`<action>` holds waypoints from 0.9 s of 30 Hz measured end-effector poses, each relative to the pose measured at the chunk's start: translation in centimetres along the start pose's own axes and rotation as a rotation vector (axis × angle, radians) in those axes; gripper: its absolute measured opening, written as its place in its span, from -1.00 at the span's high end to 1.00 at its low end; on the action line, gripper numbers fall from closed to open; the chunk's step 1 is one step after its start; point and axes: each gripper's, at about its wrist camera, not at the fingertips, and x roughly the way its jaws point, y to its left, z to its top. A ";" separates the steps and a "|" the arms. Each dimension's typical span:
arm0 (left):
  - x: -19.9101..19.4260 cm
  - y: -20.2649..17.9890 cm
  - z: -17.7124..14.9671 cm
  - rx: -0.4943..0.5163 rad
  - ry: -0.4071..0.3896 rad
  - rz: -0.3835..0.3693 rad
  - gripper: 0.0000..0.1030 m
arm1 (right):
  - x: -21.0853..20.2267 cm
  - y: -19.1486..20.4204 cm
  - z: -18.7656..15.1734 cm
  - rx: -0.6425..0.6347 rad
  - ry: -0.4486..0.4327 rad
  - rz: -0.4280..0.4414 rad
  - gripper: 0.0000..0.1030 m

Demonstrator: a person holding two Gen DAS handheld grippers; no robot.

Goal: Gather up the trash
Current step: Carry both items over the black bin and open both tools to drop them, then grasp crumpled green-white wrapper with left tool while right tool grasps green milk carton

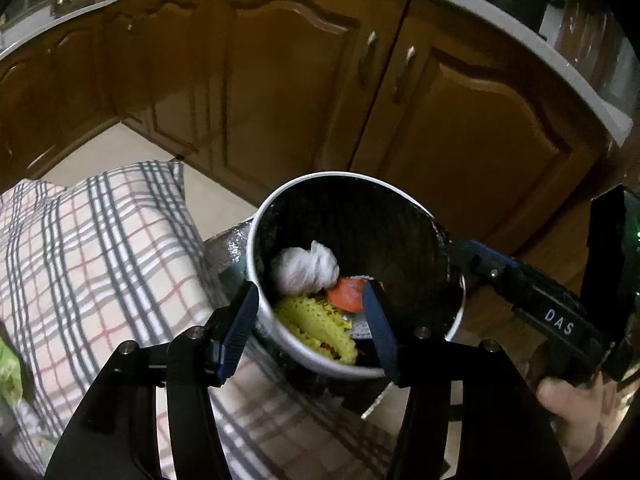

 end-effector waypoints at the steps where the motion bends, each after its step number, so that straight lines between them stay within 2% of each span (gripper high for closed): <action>1: -0.5 0.2 -0.3 -0.005 -0.009 0.002 -0.07 | -0.2 0.1 0.0 0.005 -0.006 0.006 0.13; 2: -1.0 0.5 -0.7 -0.010 -0.019 0.005 -0.08 | -0.5 0.2 -0.1 0.008 -0.013 0.013 0.08; 5: -2.5 1.4 -2.0 -0.032 -0.042 0.013 -0.15 | -1.2 1.1 -0.6 0.011 -0.031 0.035 -0.22; 7: -3.4 2.1 -2.8 -0.048 -0.052 0.014 -0.16 | -1.5 1.9 -1.1 0.009 -0.037 0.053 -0.49; 12: -6.0 4.4 -5.4 -0.099 -0.081 0.032 -0.23 | -1.9 3.9 -2.5 0.009 -0.033 0.092 -0.76; 19: -9.6 8.1 -8.6 -0.184 -0.118 0.069 -0.23 | -1.6 7.1 -4.8 0.020 0.025 0.150 -0.80; 27: -13.7 10.8 -11.8 -0.220 -0.158 0.131 -0.23 | -1.2 11.4 -7.7 -0.013 0.076 0.222 -0.80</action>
